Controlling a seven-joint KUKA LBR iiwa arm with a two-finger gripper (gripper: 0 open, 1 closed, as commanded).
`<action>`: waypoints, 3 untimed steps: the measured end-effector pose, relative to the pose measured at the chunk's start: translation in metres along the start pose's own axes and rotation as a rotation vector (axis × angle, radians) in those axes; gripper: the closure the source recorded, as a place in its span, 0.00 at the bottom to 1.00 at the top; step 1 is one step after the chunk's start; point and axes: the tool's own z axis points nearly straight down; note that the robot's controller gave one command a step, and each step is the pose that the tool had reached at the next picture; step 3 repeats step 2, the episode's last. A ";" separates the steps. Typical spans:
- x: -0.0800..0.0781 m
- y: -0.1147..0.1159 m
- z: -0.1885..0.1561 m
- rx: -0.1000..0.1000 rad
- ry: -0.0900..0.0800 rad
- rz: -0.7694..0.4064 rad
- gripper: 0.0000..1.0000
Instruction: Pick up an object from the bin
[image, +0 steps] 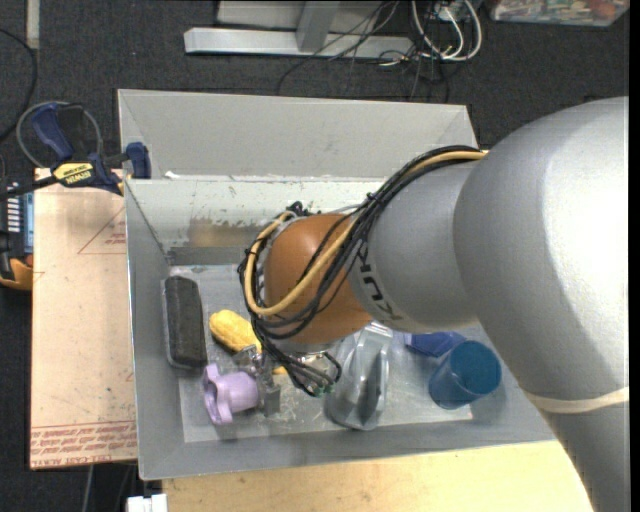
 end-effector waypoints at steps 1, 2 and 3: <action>0.000 0.000 0.000 0.000 0.000 0.000 1.00; 0.002 0.001 -0.022 0.000 0.005 0.001 1.00; 0.002 0.001 -0.022 0.000 0.005 0.001 1.00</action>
Offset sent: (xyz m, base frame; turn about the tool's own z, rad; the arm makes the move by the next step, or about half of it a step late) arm -0.0002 0.0001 0.0408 0.0003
